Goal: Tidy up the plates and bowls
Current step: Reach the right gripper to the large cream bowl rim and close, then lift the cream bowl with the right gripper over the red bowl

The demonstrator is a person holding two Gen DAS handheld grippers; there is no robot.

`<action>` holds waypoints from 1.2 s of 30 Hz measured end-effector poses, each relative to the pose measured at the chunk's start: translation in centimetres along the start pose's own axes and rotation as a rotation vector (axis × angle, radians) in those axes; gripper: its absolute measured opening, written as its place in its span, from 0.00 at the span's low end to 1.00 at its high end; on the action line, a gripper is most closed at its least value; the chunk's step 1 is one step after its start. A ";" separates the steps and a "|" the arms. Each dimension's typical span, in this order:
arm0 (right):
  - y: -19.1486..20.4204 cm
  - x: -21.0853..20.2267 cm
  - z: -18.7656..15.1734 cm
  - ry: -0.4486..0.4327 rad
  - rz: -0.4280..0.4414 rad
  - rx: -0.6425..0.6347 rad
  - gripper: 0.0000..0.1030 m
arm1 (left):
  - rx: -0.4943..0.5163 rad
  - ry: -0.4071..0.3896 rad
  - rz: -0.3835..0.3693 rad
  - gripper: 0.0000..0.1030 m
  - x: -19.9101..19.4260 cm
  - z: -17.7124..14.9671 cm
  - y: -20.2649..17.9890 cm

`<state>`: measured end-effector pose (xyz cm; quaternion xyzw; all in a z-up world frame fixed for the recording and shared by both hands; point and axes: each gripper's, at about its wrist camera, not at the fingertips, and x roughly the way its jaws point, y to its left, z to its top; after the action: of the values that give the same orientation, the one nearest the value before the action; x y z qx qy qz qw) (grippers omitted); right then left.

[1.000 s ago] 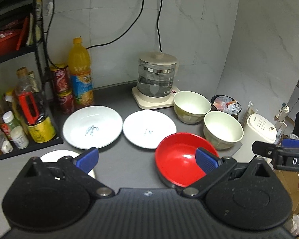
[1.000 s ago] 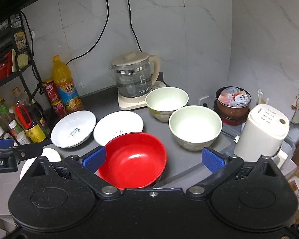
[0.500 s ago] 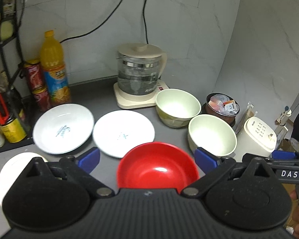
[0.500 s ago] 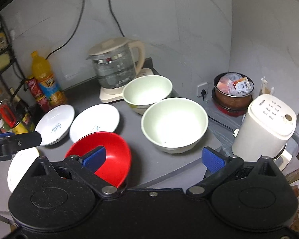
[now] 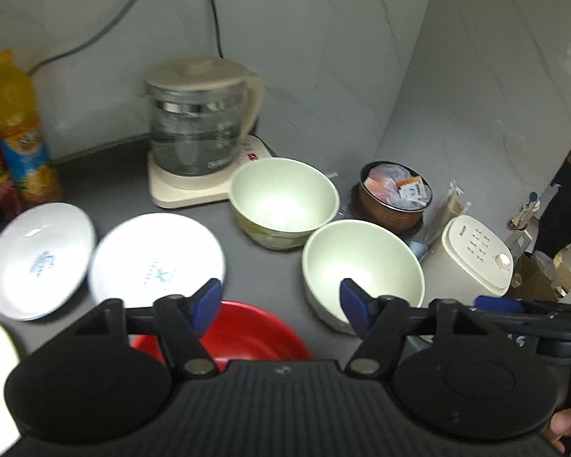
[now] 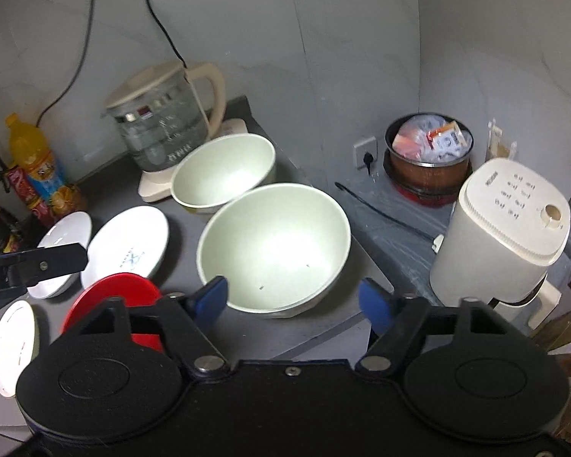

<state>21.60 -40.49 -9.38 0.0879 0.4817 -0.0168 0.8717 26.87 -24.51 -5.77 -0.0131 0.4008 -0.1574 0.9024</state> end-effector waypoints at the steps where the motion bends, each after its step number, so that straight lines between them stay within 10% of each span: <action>1: -0.2 0.5 0.1 0.010 -0.002 0.005 0.62 | -0.001 0.011 -0.007 0.59 0.7 0.1 -0.3; 15: -3.1 6.1 0.7 0.113 -0.013 0.078 0.58 | -0.050 0.138 -0.036 0.36 8.8 0.6 -1.9; 36: -3.4 10.4 1.0 0.186 0.017 0.131 0.22 | -0.220 0.290 0.044 0.07 15.9 0.6 -1.7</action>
<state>27.60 -43.46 -18.12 0.1499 0.5577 -0.0327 0.8157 36.82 -30.91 -16.49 -0.0800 0.5415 -0.0930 0.8317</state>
